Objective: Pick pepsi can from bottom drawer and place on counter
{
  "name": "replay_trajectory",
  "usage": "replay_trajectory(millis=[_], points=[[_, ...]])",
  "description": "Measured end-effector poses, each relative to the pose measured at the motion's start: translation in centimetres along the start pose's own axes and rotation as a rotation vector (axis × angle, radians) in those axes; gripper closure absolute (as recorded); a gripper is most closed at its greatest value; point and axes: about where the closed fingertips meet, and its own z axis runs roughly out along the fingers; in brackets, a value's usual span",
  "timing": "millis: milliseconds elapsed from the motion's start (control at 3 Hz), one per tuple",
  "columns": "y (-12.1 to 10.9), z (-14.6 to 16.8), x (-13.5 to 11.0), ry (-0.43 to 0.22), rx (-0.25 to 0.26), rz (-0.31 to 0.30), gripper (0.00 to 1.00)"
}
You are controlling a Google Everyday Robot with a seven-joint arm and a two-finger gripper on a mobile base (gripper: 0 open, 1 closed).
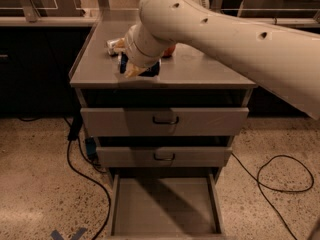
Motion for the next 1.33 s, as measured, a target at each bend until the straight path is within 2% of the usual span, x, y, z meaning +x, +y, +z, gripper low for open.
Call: replay_trajectory(millis=[333,667,1000,1333], points=[[-0.8,2.6,1.4,-0.014,-0.017,-0.018,1.00],[-0.7,3.3,1.7,-0.036,-0.007,-0.002,1.00],[-0.8,4.0,2.8,-0.066,0.026,0.025,1.00],[-0.7,4.0,2.8,-0.066,0.026,0.026,1.00]])
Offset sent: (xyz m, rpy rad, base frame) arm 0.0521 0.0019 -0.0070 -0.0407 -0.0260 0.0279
